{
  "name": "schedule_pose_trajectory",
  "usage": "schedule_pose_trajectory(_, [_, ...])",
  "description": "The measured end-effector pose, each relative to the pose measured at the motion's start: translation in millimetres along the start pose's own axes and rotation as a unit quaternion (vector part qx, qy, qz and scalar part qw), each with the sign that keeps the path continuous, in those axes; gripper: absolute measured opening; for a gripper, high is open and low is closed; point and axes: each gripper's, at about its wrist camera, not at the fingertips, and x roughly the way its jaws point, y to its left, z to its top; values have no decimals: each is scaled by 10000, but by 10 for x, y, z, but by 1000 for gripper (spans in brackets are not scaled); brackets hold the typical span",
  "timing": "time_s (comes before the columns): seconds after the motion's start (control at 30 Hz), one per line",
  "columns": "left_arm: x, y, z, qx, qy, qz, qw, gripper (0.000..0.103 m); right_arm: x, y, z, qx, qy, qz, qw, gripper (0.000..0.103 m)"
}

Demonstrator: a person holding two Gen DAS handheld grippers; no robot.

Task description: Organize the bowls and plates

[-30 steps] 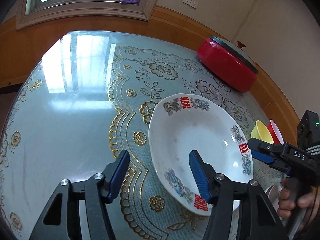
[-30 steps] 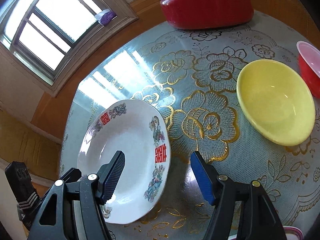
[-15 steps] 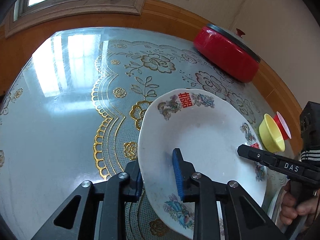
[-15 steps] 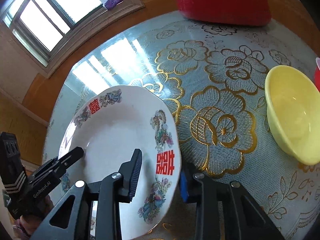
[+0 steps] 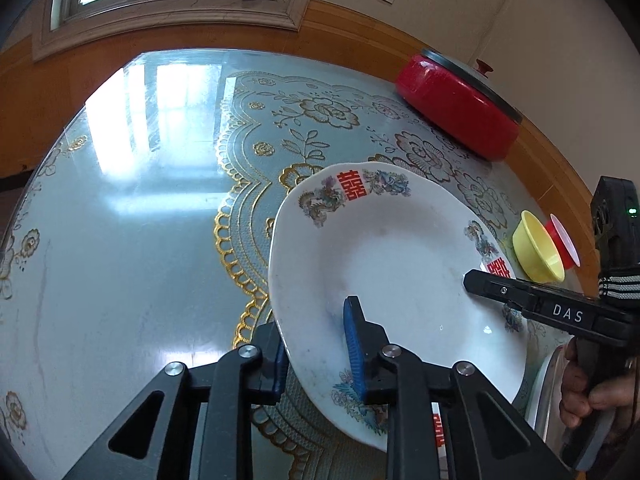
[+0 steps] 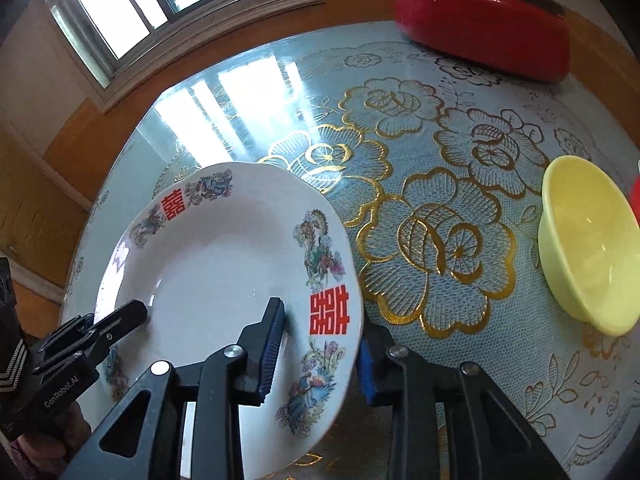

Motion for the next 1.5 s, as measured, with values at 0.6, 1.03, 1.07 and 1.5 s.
schedule_pose_trajectory(0.6, [-303,11,-277,-7,-285,202,9994,24,-108,108,-255,-372,61,449,9983,28])
schedule_pose_trajectory(1.03, [-475,-36,-371,53,-452,-99,9989,24,-321,-50,-534,-467,93,645,9968,28])
schedule_pose_trajectory(1.07, [-495,-39,-379,57,-472,-100,9988,24,-346,-51,-558,-485,79,656,9966,28])
schedule_pose_trajectory(1.5, [-806,-144,-480,265,-779,-139,9965,24,-738,-18,-738,-529,-249,849,9947,28])
